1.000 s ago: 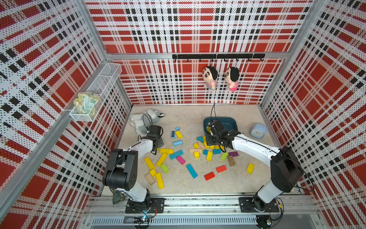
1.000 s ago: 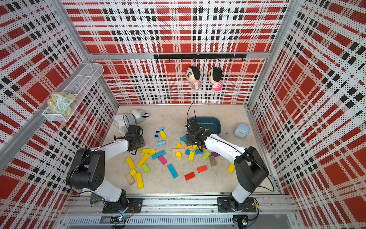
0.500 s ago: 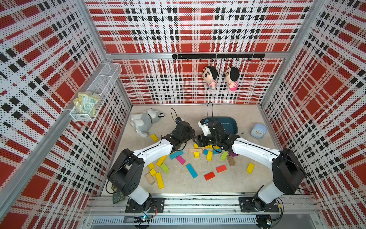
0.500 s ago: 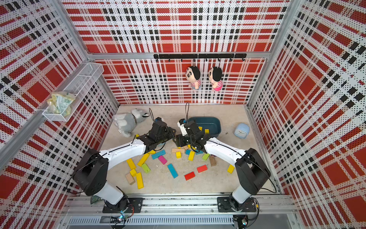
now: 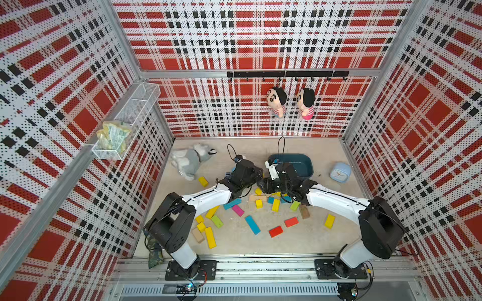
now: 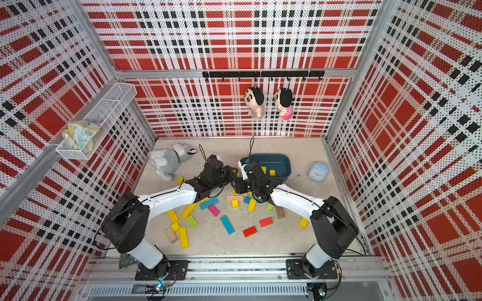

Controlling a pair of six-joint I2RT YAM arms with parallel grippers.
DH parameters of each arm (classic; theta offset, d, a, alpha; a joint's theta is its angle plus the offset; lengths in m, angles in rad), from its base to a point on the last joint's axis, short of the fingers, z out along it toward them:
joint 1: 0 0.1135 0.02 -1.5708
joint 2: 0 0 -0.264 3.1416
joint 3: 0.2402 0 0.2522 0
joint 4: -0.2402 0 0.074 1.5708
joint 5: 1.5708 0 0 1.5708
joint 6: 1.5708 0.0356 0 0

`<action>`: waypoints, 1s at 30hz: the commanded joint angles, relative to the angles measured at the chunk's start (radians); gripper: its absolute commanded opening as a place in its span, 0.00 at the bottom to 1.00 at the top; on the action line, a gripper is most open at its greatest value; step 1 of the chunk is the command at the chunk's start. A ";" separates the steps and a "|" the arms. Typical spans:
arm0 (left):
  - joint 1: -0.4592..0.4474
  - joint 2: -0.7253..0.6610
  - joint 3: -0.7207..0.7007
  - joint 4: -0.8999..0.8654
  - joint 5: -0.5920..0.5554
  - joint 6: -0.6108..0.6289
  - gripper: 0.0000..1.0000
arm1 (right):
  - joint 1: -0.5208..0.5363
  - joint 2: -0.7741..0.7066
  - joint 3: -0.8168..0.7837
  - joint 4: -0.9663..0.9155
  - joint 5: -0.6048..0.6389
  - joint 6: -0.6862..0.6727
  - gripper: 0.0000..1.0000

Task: Pick out the yellow building blocks
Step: Pick up the building block from the center of the board.

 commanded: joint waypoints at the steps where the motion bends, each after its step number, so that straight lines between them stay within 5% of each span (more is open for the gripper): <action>1: -0.008 -0.020 -0.024 0.071 0.040 -0.037 0.28 | -0.006 -0.030 -0.011 0.023 0.052 0.047 0.56; 11: -0.013 -0.027 -0.046 0.091 0.062 -0.071 0.28 | -0.040 -0.017 0.004 0.093 0.038 0.069 0.52; 26: -0.015 -0.034 -0.057 0.094 0.058 -0.081 0.29 | -0.060 0.020 0.028 0.125 -0.057 -0.013 0.23; 30: -0.016 -0.030 -0.056 0.110 0.059 -0.091 0.35 | -0.064 0.007 0.007 0.136 -0.064 -0.004 0.13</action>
